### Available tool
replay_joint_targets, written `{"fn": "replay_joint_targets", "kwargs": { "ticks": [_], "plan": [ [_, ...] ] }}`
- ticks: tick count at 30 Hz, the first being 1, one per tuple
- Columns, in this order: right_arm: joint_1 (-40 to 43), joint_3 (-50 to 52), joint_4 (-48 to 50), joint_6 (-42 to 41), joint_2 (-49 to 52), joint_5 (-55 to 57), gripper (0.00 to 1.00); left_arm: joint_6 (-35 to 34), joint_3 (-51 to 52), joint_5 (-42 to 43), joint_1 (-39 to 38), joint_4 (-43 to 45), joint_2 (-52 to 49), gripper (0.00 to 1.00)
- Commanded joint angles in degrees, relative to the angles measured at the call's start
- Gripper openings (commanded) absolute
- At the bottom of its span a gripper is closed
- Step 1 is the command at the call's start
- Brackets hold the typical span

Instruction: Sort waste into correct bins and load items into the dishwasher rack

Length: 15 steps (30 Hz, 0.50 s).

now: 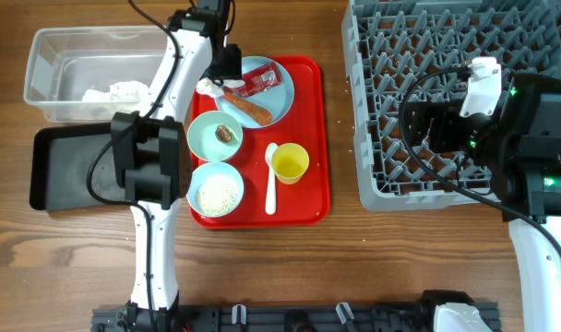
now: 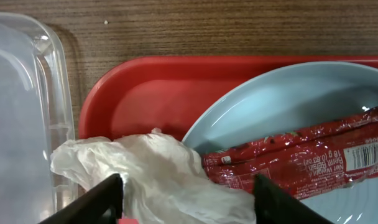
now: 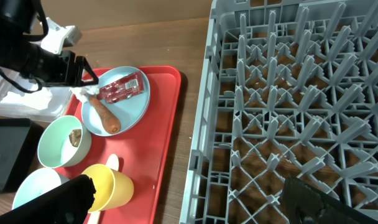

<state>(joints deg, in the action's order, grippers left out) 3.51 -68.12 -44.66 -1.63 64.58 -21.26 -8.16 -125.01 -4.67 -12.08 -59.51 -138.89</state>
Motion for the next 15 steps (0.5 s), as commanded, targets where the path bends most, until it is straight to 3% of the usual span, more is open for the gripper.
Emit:
{"fn": "replay_joint_targets", "kwargs": {
  "ticks": [1,5,8,15],
  "plan": [
    [-0.17,-0.79,0.00,0.00,0.28,-1.09,1.00,-0.02,0.35,-0.37,-0.55,0.11,-1.77,0.48],
    [-0.17,-0.79,-0.63,0.00,0.85,-1.07,1.00,-0.02,0.35,-0.35,-0.74,-0.11,-3.37,0.31],
    [-0.17,-0.79,-0.85,0.02,1.11,-1.07,1.00,-0.02,0.35,-0.37,-0.96,-0.98,-4.37,0.04],
    [-0.17,-0.79,-0.83,0.00,1.22,-1.09,1.00,-0.04,0.07,-0.37,-1.01,-0.70,3.04,0.04]
  ]
}}
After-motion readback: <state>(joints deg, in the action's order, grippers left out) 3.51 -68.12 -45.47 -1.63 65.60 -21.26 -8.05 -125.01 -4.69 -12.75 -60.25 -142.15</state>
